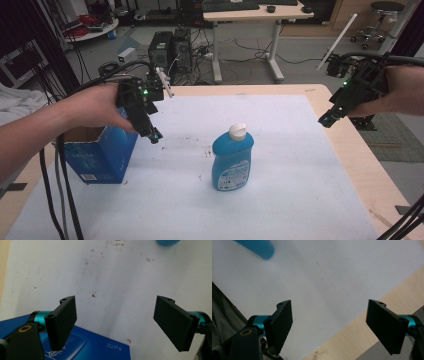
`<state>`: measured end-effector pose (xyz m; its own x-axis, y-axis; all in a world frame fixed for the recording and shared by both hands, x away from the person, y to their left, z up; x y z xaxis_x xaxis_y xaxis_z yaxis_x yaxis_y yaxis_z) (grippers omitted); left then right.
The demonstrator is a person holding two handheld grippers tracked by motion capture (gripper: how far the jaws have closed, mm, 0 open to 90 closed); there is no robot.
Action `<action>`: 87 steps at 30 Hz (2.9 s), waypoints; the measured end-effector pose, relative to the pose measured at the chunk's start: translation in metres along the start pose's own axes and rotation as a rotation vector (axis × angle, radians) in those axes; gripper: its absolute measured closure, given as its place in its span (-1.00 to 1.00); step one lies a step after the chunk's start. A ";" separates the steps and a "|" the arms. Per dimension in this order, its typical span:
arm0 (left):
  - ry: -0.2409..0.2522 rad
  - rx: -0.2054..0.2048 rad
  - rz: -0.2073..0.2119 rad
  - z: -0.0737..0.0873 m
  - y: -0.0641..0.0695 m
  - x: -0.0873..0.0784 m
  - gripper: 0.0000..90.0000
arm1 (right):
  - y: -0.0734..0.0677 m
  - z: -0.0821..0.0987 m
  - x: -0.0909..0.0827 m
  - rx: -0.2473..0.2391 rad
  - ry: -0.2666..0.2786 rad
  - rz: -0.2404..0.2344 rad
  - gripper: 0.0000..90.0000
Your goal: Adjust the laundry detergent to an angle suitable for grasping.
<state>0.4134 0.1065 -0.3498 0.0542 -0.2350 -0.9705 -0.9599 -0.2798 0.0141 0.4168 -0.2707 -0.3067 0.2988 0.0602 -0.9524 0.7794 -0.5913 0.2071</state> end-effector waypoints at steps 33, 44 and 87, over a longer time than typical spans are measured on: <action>0.017 0.001 -0.012 0.003 0.005 -0.006 -0.58 | -0.002 -0.001 -0.004 -0.006 -0.002 0.007 -0.53; 0.014 0.001 -0.014 0.003 0.006 -0.007 -0.58 | -0.004 -0.001 -0.004 -0.008 0.007 0.000 -0.53; 0.059 0.026 0.003 -0.011 0.014 -0.012 -0.58 | -0.006 -0.002 -0.006 -0.017 0.027 0.001 -0.53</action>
<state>0.4020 0.0951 -0.3355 0.0666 -0.2907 -0.9545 -0.9669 -0.2550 0.0102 0.4113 -0.2653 -0.3016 0.3137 0.0812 -0.9460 0.7886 -0.5773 0.2119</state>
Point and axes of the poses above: each handheld gripper's, and its own axes: x roughly forward along the jaws, z roughly out of its underside, y roughly to its right, the point moved 8 cm from there along x, roughly forward along the jaws, and after that the axes turned 8 degrees about z, right-handed, at the moved point
